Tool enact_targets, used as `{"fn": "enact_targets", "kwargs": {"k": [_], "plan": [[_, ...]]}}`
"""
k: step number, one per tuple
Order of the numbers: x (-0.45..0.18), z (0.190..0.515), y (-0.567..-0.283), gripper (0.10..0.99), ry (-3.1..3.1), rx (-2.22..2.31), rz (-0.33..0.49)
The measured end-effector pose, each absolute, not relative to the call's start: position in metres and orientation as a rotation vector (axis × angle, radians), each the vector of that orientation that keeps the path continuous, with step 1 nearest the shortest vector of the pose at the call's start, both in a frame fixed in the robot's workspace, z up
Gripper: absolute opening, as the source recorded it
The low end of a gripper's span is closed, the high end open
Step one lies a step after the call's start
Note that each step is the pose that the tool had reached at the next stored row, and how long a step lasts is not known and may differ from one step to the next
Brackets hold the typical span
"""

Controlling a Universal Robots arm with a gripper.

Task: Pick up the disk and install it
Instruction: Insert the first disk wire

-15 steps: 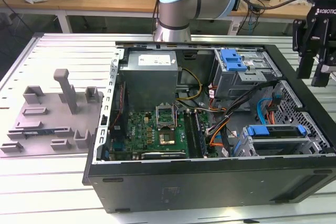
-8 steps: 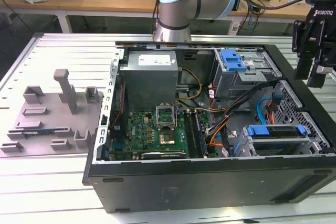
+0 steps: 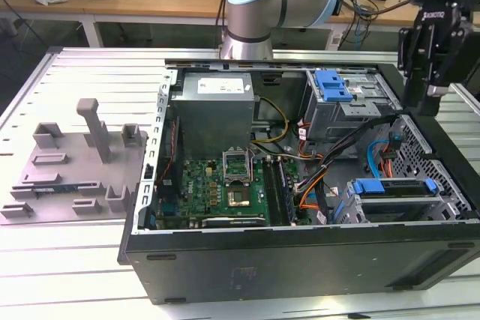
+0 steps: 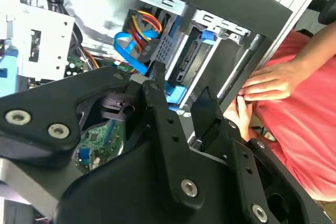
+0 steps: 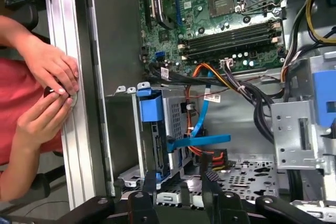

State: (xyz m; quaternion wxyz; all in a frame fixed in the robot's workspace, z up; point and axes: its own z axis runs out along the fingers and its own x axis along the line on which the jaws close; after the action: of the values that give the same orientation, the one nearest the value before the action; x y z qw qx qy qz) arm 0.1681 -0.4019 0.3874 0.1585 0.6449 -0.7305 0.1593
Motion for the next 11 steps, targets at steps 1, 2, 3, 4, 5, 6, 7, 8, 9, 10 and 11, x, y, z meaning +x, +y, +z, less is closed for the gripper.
{"fn": "enact_targets", "kwargs": {"k": [1,2,3,4,5,6,7,8,9,10,11], "plan": [[0.168,0.385,-0.401,0.475,-2.089,1.843,0.455],[0.168,0.384,-0.401,0.475,-2.092,1.84,0.455],[0.168,0.383,-0.401,0.475,-2.107,1.821,0.451],[0.168,0.382,-0.401,0.475,-2.115,1.809,0.449],[0.168,0.381,-0.401,0.475,-2.124,1.796,0.446],[0.168,0.379,-0.401,0.475,-2.137,1.778,0.442],[0.168,0.376,-0.4,0.475,-2.145,1.766,0.44],[0.168,0.372,-0.396,0.475,-2.142,1.763,0.445],[0.168,0.37,-0.393,0.475,-2.137,1.762,0.452],[0.168,0.368,-0.39,0.475,-2.125,1.768,0.462],[0.168,0.366,-0.39,0.475,-2.112,1.783,0.469]]}}
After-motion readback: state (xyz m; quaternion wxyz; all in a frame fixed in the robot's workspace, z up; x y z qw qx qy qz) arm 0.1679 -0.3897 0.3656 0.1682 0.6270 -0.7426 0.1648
